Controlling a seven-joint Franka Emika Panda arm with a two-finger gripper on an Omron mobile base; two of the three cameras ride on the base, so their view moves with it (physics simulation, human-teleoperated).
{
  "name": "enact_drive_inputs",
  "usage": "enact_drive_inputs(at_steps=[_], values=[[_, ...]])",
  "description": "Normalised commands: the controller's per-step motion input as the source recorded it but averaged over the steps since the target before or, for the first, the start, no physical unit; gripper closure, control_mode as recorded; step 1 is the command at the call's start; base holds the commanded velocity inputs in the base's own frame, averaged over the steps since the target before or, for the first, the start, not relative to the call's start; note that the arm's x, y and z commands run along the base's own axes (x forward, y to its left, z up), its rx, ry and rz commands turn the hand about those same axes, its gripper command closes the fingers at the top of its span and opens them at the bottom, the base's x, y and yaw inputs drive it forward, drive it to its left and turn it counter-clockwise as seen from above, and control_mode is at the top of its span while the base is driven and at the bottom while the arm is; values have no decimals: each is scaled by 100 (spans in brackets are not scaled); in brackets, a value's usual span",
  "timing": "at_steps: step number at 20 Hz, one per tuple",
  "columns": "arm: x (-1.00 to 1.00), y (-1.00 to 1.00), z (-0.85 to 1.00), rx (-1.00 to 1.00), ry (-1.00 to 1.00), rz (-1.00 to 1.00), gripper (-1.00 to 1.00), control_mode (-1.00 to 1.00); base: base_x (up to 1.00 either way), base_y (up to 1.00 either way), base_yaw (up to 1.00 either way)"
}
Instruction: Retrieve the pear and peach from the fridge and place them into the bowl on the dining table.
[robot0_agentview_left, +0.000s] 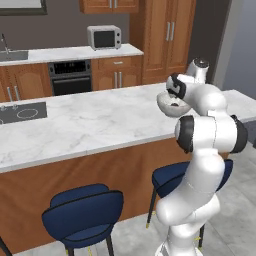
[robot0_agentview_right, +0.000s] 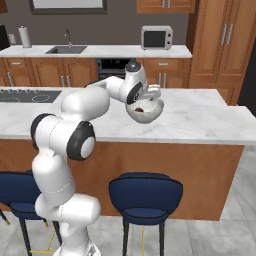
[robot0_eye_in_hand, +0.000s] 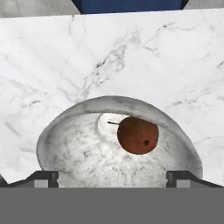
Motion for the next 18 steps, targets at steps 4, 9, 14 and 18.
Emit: enact_drive_inputs(at_steps=[4,9,14,18], values=[[-100,-22,26,8,-27,16,-100,-100,0,0,0],[-100,0,0,2,-22,14,-100,-100,0,0,0],[-100,0,22,0,-16,13,-100,-100,0,0,0],[-100,11,36,-1,-4,14,-100,-100,0,0,0]])
